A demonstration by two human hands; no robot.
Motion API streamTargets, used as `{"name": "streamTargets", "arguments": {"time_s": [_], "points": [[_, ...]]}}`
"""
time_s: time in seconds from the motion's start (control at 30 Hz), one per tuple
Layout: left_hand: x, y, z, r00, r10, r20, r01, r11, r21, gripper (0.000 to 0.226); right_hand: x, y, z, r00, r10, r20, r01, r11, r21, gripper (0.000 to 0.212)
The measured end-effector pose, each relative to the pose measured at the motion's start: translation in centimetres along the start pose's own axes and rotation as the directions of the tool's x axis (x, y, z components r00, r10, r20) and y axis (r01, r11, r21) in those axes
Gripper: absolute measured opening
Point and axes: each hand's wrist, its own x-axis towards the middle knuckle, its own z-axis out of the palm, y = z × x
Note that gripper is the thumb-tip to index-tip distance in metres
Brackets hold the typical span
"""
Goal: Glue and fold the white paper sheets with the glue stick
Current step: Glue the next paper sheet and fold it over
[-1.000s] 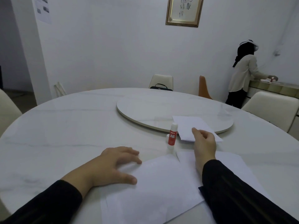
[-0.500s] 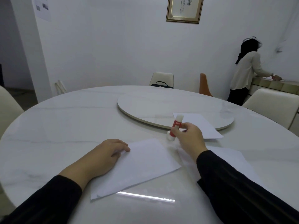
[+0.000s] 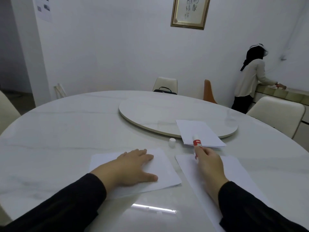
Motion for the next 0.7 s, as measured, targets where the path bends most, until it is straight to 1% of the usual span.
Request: {"name": "streamTargets", "arguments": {"time_s": [0.07,0.1,0.13,0.17,0.23,0.27,0.3,0.37,0.43,0.53,0.7], "points": [[0.1,-0.5,-0.3,0.998,0.005,0.066,-0.001,0.998,-0.060,0.078,0.0,-0.7,0.5,1.000,-0.010,0.023,0.008,0.997,0.077,0.024],[0.2,-0.7,-0.3,0.997,0.002,0.079,0.005,0.997,-0.082,0.077,0.0,-1.1,0.8,0.999,-0.028,0.041,0.024,0.993,0.113,0.021],[0.2,-0.7,-0.2,0.998,0.002,0.063,0.005,0.995,-0.103,0.073,0.0,-1.5,0.9,0.996,-0.062,0.068,0.053,0.990,0.128,0.021],[0.3,-0.6,0.1,1.000,0.008,0.011,-0.006,0.993,-0.122,0.068,0.1,-2.1,1.0,0.989,-0.104,0.103,0.091,0.988,0.124,0.024],[0.6,-0.3,1.0,0.988,0.023,-0.153,-0.038,0.994,-0.100,0.061,0.1,-3.4,1.2,0.971,-0.185,0.152,0.179,0.983,0.049,0.026],[0.7,-0.3,1.6,0.977,0.034,-0.208,-0.047,0.997,-0.057,0.061,0.0,-4.1,1.4,0.966,-0.210,0.153,0.213,0.977,-0.003,0.022],[0.9,-0.3,2.1,0.972,0.050,-0.229,-0.053,0.999,-0.008,0.063,0.0,-4.7,1.6,0.963,-0.228,0.147,0.234,0.972,-0.026,0.017],[1.3,-0.6,2.6,0.978,0.080,-0.194,-0.068,0.995,0.067,0.064,-0.1,-5.4,2.3,0.960,-0.235,0.153,0.239,0.971,-0.007,0.013],[1.4,-0.9,2.8,0.984,0.088,-0.155,-0.073,0.992,0.104,0.062,-0.4,-5.3,3.1,0.953,-0.237,0.190,0.247,0.969,-0.032,0.017],[1.5,-0.8,2.8,0.987,0.089,-0.135,-0.071,0.989,0.130,0.062,-0.4,-4.7,4.1,0.941,-0.252,0.226,0.287,0.948,-0.139,0.023],[1.7,-0.7,2.7,0.991,0.074,-0.111,-0.057,0.987,0.149,0.061,-0.3,-3.3,5.0,0.926,-0.207,0.316,0.269,0.949,-0.167,0.022]]}}
